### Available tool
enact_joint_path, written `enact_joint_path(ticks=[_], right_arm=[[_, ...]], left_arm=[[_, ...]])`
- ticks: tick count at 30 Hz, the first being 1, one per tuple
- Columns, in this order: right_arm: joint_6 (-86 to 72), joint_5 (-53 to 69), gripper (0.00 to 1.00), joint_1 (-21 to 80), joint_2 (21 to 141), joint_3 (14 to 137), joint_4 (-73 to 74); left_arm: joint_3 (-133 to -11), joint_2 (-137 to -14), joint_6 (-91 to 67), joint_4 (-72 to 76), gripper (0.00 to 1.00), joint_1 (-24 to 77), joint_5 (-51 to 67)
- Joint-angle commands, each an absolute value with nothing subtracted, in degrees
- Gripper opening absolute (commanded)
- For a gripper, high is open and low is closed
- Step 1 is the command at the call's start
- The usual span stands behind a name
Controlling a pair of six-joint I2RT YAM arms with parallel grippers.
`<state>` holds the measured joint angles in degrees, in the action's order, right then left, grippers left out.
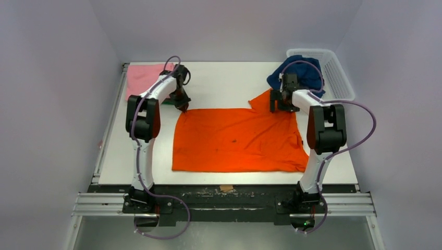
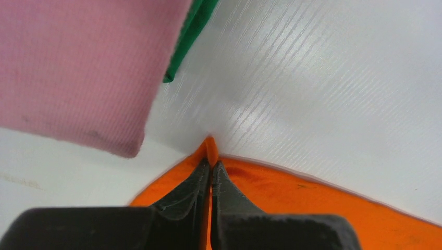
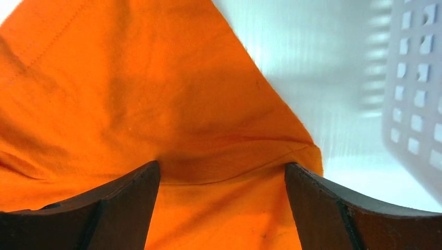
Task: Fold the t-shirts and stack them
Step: Grab the side of the flattened tshirt furthest away from the robot with both arms
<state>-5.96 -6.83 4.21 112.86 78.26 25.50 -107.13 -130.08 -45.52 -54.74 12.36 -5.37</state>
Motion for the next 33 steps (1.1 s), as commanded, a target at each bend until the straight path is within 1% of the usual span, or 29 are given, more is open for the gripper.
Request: enact_joint_path(ticks=[1,5,12,15,18,21,24,28,33], right_arm=[[-0.4,-9.3,0.86,5.2,108.3,81.5,16.2],[-0.5,-8.5,0.85,6.7,112.0,87.3,17.4],[-1.3,-12.1,0.85,10.6,121.3,98.0,19.6],[-5.7,-14.0,0.85,10.5,123.0,98.6,22.4],[-9.7,-17.4,0.86,8.8,121.7,95.2,23.6],[-12.6,-14.2,0.86,6.2,119.3,92.4,22.8],[-12.4,-12.6,0.85,6.0,119.1,92.9,21.8],[-12.8,-12.9,0.85,6.0,121.9,98.0,21.8],[-17.1,-6.7,0.83,6.6,127.7,105.4,20.4]], left_arm=[[-107.3,-129.0,-46.4,-56.5,0.00,13.3,-6.6],[-106.8,-127.9,-46.2,-56.1,0.00,13.5,-7.1],[-106.0,-126.6,-45.4,-54.5,0.00,13.5,-6.6],[-105.8,-126.4,-44.9,-54.5,0.00,13.5,-6.6],[-105.5,-126.0,-44.3,-54.1,0.00,13.5,-6.2],[-104.7,-125.4,-44.2,-53.9,0.00,13.5,-6.6],[-103.7,-124.6,-44.4,-53.3,0.00,13.5,-6.9],[-103.1,-124.0,-44.3,-52.8,0.00,13.5,-7.0],[-103.1,-123.7,-43.9,-52.2,0.00,13.5,-6.6]])
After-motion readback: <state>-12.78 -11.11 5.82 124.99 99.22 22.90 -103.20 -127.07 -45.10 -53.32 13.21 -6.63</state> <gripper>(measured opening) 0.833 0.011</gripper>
